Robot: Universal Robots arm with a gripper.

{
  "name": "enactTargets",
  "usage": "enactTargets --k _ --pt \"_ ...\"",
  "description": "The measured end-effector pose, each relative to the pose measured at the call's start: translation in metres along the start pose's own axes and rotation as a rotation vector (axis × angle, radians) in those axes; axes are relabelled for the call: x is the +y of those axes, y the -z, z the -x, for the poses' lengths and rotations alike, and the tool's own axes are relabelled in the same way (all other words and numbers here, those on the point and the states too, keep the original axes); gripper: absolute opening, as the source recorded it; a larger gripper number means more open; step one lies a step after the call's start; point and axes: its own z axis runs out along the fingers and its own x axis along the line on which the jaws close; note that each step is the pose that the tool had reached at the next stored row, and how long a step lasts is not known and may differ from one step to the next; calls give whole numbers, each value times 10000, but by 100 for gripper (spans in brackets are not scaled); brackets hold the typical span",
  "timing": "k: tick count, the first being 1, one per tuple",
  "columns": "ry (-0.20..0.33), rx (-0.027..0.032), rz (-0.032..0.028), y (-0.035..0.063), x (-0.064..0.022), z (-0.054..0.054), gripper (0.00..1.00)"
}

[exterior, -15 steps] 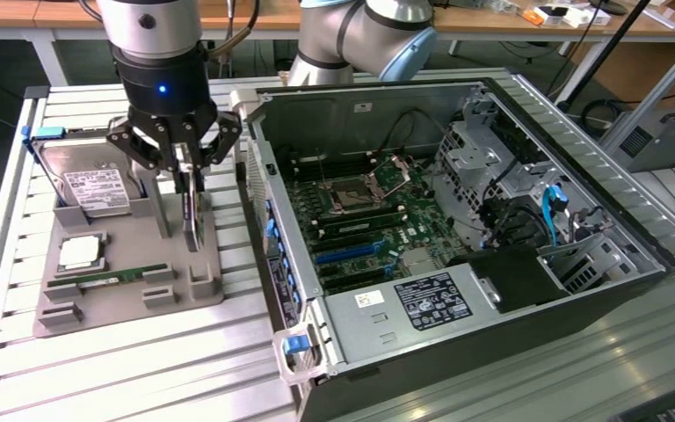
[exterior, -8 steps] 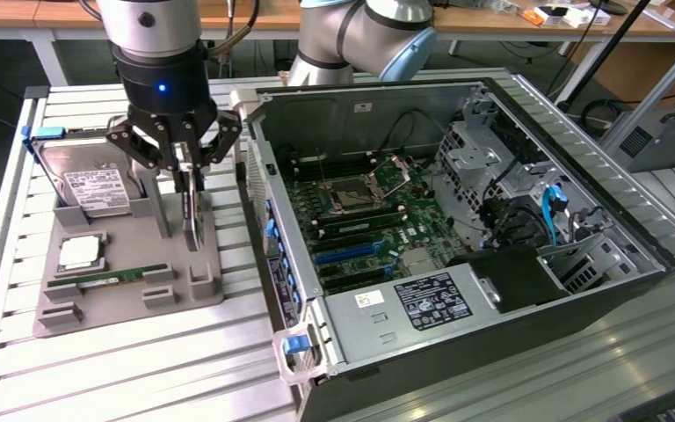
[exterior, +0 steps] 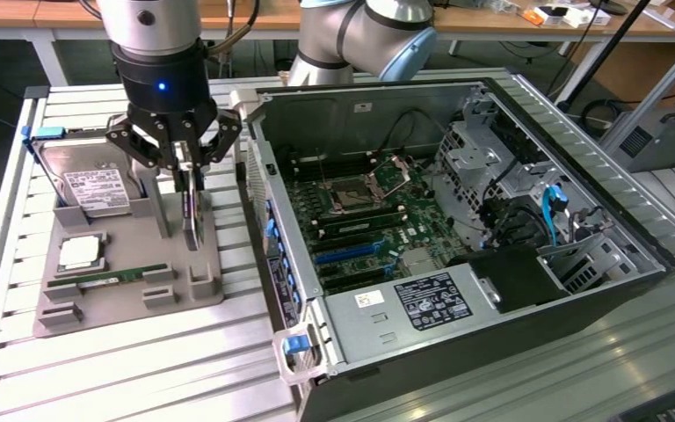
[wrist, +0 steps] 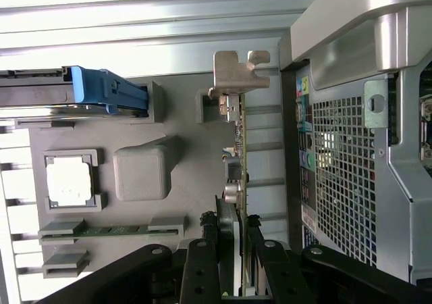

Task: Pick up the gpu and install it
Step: 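Pick up the gpu and move the gpu toward the slot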

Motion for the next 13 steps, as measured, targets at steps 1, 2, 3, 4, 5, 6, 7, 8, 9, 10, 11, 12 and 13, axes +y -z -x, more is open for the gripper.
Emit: enactTargets --k 1,2,3,4,5,6,7,8,9,10,11,12,13 --pt "0 0 0 2 0 0 27" --pt "0 1 -1 7 0 0 27" --pt "0 0 -1 9 0 0 27" --pt "0 0 0 10 0 0 27" --pt "0 0 0 13 0 0 27" --pt "-1 0 -1 15 0 0 27" --pt "0 1 -1 18 0 1 27" --pt "0 1 -1 20 -1 0 27" --pt "-1 0 0 21 0 1 27" --pt "0 0 -1 23 -1 1 27" --pt "0 0 -1 25 -1 1 27" --pt "0 0 0 28 -1 1 27" --pt "0 0 -1 29 -1 1 27"
